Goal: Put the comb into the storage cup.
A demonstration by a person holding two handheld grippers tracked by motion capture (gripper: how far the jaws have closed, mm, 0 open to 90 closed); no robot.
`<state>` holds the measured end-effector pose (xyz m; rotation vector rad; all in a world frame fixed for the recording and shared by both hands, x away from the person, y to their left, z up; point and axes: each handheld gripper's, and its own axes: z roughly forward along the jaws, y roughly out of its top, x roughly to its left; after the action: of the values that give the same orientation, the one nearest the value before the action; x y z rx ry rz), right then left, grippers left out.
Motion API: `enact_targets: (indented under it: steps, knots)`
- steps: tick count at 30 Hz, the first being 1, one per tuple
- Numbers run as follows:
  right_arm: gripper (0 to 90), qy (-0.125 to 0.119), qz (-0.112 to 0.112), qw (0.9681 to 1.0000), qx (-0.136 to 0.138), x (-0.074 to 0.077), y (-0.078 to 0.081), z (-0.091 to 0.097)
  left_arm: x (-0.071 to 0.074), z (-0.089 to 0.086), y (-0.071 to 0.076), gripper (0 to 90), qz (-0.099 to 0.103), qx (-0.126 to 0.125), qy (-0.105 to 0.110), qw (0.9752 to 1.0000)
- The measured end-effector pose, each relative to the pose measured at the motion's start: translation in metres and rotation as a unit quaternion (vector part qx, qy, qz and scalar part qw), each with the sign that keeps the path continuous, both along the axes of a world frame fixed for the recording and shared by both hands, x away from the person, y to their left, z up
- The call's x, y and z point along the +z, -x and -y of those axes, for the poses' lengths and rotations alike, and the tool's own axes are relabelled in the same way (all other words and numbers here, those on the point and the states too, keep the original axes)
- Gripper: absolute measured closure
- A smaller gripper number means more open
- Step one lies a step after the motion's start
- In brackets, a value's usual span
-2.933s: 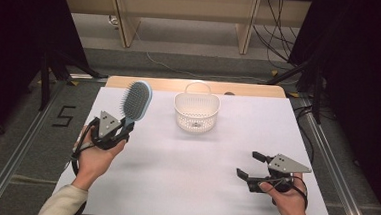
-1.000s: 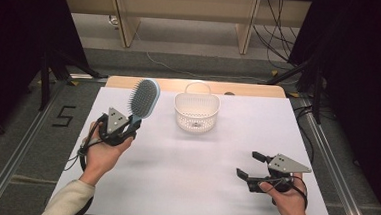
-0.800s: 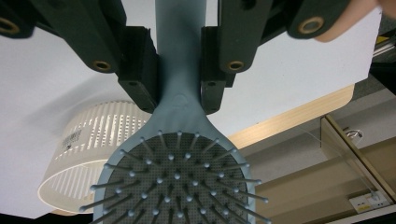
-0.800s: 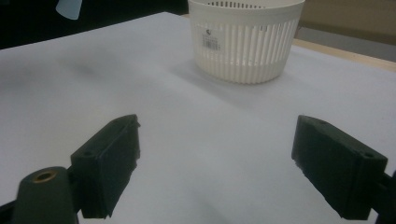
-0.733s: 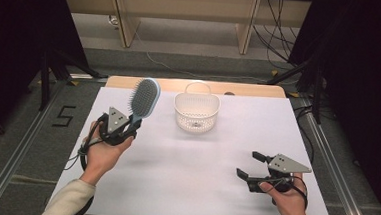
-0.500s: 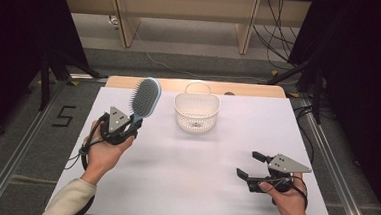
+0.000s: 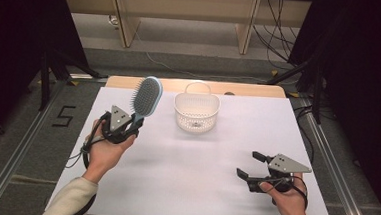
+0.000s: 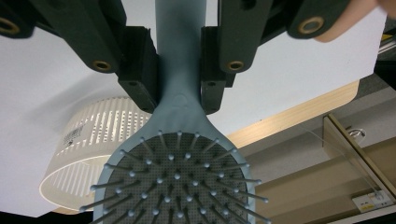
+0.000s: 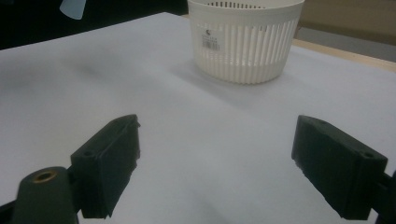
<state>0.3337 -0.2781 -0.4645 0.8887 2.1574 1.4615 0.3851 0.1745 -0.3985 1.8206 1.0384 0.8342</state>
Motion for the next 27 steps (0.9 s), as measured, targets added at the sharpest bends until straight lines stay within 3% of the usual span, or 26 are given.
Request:
enact_targets:
  steps: [27]
  knots:
    - [15.8, 0.000, 0.000, 1.0000, -0.001, 0.000, 0.000, 0.000, 0.003, 0.011, -0.007, 70.0, 0.000, -0.010, 0.002, 0.9999]
